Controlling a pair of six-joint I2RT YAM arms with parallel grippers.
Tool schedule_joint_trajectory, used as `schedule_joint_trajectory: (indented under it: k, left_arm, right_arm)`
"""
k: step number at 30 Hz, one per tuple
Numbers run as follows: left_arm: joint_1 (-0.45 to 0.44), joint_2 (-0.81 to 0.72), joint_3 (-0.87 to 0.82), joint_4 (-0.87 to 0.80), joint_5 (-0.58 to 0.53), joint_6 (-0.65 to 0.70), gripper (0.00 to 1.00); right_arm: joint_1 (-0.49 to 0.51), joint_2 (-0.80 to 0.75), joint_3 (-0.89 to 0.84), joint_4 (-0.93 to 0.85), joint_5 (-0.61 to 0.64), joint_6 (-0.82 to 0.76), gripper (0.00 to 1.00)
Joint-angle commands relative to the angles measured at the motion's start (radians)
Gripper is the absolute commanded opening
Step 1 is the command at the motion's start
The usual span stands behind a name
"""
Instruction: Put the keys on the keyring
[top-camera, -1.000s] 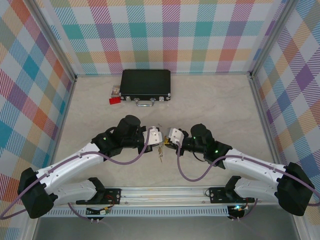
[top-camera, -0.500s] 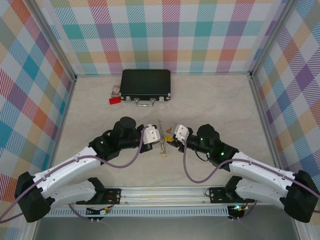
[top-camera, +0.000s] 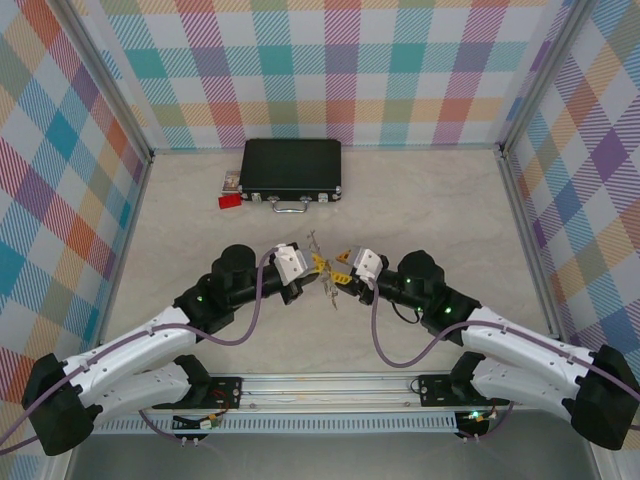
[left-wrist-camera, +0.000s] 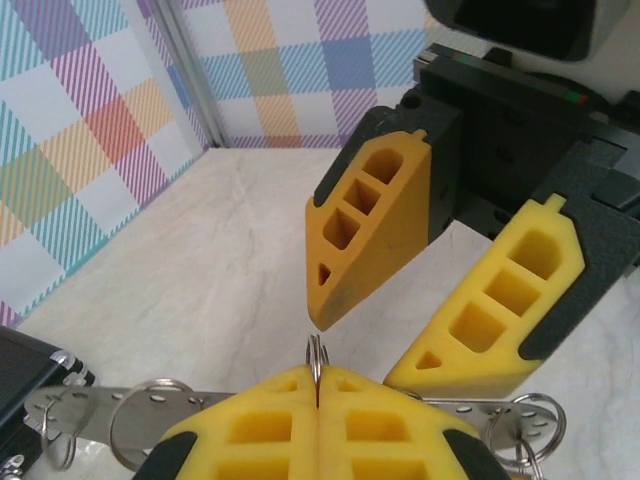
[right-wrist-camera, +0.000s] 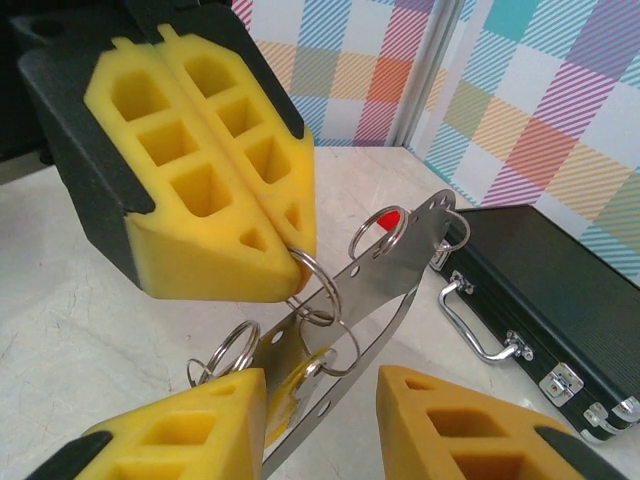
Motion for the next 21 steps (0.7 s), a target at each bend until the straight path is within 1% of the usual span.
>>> schedule_joint_trajectory:
  k: [1,4,9,14,21]
  left_arm:
    - [-0.015,-0.004,-0.028,0.212,-0.011,-0.086,0.00]
    - [-0.014,0.009,-0.062,0.340,-0.016,-0.137,0.00]
    - [-0.015,0.043,-0.082,0.473,0.002,-0.199,0.00]
    - [-0.014,0.056,-0.085,0.502,0.027,-0.209,0.00]
    - [-0.014,0.050,-0.081,0.483,0.047,-0.212,0.00]
  right_arm:
    - [-0.006,-0.023,-0.011,0.046,0.009,0.018,0.34]
    - [-0.005,-0.027,-0.015,0.057,0.009,0.020,0.35]
    - [-0.005,-0.020,-0.008,0.061,0.025,0.019,0.38]
    - [-0.006,-0.020,0.000,0.072,0.061,0.015,0.36]
    - [-0.005,-0.023,0.000,0.101,0.094,0.013,0.32]
